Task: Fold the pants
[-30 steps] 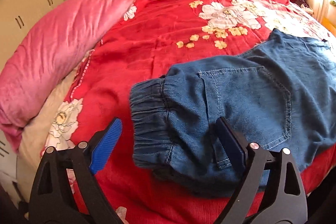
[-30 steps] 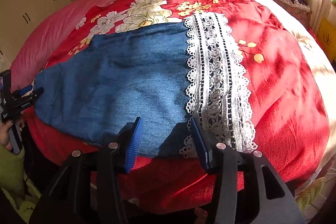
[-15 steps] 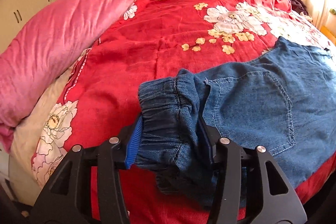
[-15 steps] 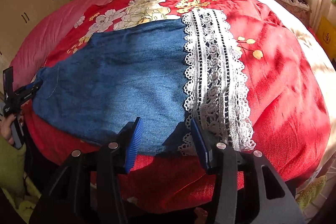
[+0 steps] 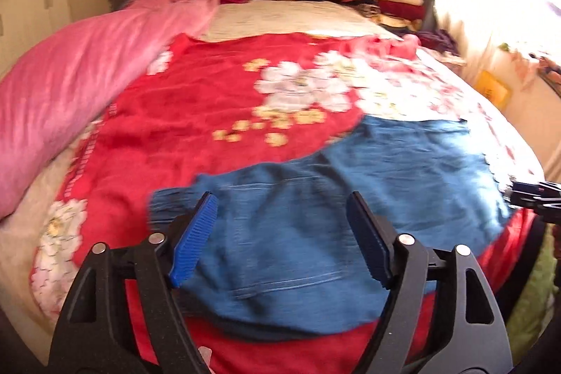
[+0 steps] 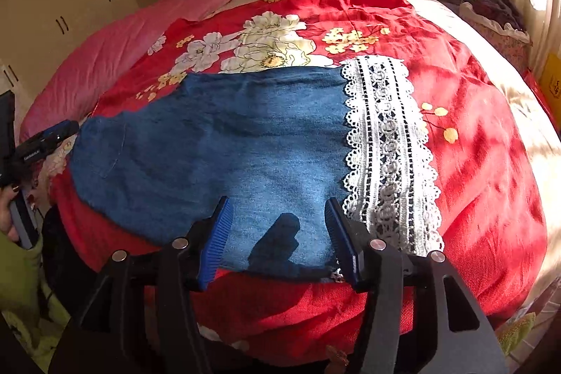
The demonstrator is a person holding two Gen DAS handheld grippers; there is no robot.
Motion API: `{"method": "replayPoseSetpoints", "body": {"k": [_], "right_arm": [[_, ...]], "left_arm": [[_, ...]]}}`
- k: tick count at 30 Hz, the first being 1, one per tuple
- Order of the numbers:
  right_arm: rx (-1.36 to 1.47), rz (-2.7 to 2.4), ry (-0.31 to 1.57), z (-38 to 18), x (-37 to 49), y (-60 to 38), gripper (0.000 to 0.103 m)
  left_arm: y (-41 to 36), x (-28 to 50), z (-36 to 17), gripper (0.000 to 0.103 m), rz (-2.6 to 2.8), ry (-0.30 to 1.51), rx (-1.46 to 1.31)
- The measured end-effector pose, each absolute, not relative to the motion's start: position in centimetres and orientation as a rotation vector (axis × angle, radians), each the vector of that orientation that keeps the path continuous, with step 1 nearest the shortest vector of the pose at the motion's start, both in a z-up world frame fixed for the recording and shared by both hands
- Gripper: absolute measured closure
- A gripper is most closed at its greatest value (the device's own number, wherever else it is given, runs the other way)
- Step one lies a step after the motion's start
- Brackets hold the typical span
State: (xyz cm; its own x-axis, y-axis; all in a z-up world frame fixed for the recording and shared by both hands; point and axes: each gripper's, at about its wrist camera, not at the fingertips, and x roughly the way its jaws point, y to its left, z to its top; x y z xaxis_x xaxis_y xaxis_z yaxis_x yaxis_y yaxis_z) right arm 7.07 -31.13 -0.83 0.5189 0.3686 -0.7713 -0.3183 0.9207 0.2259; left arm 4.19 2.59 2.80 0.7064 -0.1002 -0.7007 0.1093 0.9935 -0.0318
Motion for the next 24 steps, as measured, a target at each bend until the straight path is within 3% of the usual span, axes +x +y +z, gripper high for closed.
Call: {"method": "replayPoseSetpoints", "body": {"k": [6, 12, 24], "right_arm": [[0.078, 0.385, 1.045, -3.8, 7.7, -31.8, 0.048], [0.09, 0.399, 1.021, -3.3, 7.4, -31.9, 0.048], [0.134, 0.315, 0.838, 2.7, 12.4, -36.3, 0.048]], "left_arm": [[-2.7, 5.5, 0.0, 0.03, -0.254, 0.86, 0.067], [-4.0, 6.8, -5.9, 0.029, -0.243, 1.011, 0.097], [-4.0, 8.1, -0.4, 0.028, -0.24, 0.877, 0.109]]}}
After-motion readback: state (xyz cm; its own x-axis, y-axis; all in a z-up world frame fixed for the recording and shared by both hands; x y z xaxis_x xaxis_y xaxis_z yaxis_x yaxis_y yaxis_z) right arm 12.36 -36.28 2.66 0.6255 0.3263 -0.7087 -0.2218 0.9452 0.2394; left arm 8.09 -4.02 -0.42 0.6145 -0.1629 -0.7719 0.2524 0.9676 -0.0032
